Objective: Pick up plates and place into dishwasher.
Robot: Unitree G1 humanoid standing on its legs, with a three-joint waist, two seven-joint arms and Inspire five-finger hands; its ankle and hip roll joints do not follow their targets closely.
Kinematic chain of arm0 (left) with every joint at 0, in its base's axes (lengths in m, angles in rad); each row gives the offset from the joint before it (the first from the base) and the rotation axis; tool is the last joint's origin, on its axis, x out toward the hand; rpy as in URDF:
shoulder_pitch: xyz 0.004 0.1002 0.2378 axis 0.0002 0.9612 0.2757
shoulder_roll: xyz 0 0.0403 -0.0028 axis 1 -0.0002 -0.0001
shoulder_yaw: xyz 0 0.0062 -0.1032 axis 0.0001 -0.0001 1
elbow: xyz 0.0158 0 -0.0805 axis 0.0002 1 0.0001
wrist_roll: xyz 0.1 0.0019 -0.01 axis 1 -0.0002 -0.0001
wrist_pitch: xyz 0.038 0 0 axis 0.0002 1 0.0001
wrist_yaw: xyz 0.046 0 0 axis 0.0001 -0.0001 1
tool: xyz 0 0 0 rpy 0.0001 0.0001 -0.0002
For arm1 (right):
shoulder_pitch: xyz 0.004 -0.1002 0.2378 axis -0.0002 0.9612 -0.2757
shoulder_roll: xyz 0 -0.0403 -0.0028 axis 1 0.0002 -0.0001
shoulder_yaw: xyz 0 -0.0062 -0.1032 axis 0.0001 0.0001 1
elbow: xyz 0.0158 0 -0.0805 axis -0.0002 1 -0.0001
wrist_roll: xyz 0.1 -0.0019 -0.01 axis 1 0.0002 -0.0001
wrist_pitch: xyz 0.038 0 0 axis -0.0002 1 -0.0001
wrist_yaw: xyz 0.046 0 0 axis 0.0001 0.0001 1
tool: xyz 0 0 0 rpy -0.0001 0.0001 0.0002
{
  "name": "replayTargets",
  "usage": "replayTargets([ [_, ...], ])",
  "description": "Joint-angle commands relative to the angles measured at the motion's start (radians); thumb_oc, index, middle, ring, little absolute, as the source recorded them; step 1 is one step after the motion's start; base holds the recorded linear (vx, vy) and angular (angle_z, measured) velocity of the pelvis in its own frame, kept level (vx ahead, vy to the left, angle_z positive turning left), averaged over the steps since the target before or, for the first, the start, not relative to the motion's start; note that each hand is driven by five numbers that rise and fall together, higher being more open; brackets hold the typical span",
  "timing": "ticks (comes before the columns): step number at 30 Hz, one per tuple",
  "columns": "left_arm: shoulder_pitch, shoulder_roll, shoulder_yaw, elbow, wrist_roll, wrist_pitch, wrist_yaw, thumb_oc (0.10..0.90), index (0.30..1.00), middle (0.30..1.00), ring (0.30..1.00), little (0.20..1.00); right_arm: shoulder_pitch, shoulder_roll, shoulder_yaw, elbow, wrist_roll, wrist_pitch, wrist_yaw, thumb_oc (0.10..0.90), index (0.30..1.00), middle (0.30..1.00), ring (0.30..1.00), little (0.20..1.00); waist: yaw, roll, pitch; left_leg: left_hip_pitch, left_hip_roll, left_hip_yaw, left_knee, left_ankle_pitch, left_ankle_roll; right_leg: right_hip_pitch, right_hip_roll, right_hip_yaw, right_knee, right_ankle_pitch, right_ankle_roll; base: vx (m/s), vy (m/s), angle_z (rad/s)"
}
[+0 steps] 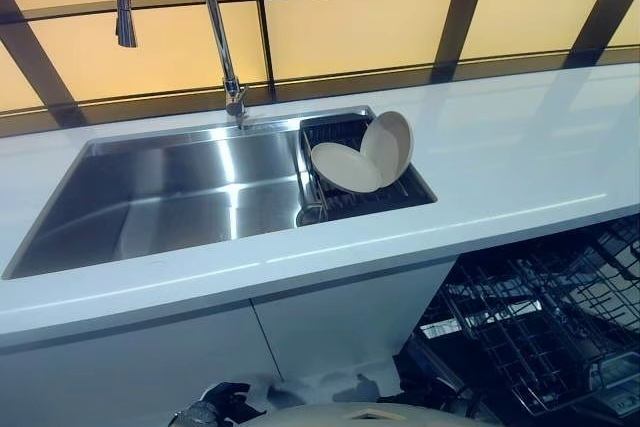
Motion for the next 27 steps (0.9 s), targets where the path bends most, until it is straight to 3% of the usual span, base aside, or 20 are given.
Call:
replayTargets([
  [1, -0.088, -0.058, -0.038, -0.090, 0.002, -0.098, -0.191, 0.800, 0.900, 0.900, 0.900, 0.900, -0.014, 0.025, 0.058, 0.014, -0.026, 0.015, 0.024, 0.800, 0.900, 0.900, 0.900, 0.900, -0.024, 0.018, 0.058, 0.020, -0.053, 0.045, 0.009, -0.118, 0.042, 0.070, 0.046, 0.005, 0.010, -0.090, 0.030, -0.03, 0.022, -0.04],
  [4, -0.118, 0.028, -0.104, -0.388, -0.057, -0.031, -0.323, 0.800, 0.900, 0.900, 0.900, 0.900, -0.006, 0.002, 0.069, -0.030, -0.031, 0.046, 0.031, 0.800, 0.900, 0.900, 0.900, 0.900, -0.032, 0.029, 0.061, 0.018, -0.051, 0.048, 0.009, -0.115, 0.042, 0.066, 0.047, 0.012, 0.010, -0.087, 0.030, 0.00, 0.008, -0.02],
  [5, -0.139, 0.075, -0.113, -0.539, -0.085, 0.022, -0.372, 0.800, 0.900, 0.900, 0.900, 0.900, 0.003, -0.006, 0.070, -0.052, -0.036, 0.060, 0.031, 0.800, 0.900, 0.900, 0.900, 0.900, -0.034, 0.033, 0.061, 0.016, -0.051, 0.048, 0.009, -0.114, 0.043, 0.065, 0.047, 0.015, 0.010, -0.086, 0.031, -0.01, 0.027, -0.08],
  [9, -0.193, 0.160, -0.097, -0.860, -0.127, 0.133, -0.504, 0.800, 0.900, 0.900, 0.900, 0.900, 0.030, -0.017, 0.067, -0.084, -0.036, 0.068, 0.020, 0.800, 0.900, 0.900, 0.900, 0.900, -0.038, 0.043, 0.057, 0.011, -0.051, 0.043, 0.009, -0.109, 0.046, 0.061, 0.043, 0.013, 0.010, -0.084, 0.036, -0.01, 0.014, -0.06],
  [14, -0.250, 0.254, -0.035, -1.182, -0.279, 0.186, -0.608, 0.800, 0.900, 0.900, 0.900, 0.900, 0.067, -0.020, 0.060, -0.082, -0.028, 0.047, 0.011, 0.800, 0.900, 0.900, 0.900, 0.900, -0.037, 0.047, 0.043, 0.009, -0.052, 0.035, 0.009, -0.110, 0.046, 0.062, 0.039, 0.005, 0.010, -0.089, 0.042, 0.00, -0.003, 0.04],
  [19, -0.287, 0.276, 0.034, -1.324, -0.510, 0.206, -0.603, 0.800, 0.900, 0.900, 0.900, 0.900, 0.088, -0.016, 0.056, -0.080, -0.018, 0.035, 0.006, 0.800, 0.900, 0.900, 0.900, 0.900, -0.032, 0.045, 0.031, 0.008, -0.052, 0.028, 0.009, -0.112, 0.043, 0.064, 0.037, -0.001, 0.010, -0.093, 0.041, 0.00, -0.011, 0.07],
  [25, -0.310, 0.230, 0.079, -1.392, -0.701, 0.264, -0.630, 0.800, 0.900, 0.900, 0.900, 0.900, 0.094, -0.005, 0.060, -0.079, -0.015, 0.032, -0.003, 0.800, 0.900, 0.900, 0.900, 0.900, -0.031, 0.043, 0.023, 0.009, -0.051, 0.028, 0.009, -0.114, 0.043, 0.065, 0.037, 0.000, 0.010, -0.093, 0.038, 0.00, 0.000, 0.00],
  [27, -0.326, 0.189, 0.096, -1.410, -0.836, 0.296, -0.612, 0.800, 0.900, 0.900, 0.900, 0.900, 0.094, 0.001, 0.066, -0.071, -0.015, 0.026, -0.005, 0.800, 0.900, 0.900, 0.900, 0.900, -0.034, 0.040, 0.020, 0.010, -0.050, 0.031, 0.009, -0.116, 0.043, 0.065, 0.037, 0.003, 0.010, -0.092, 0.034, 0.00, 0.000, 0.00],
])
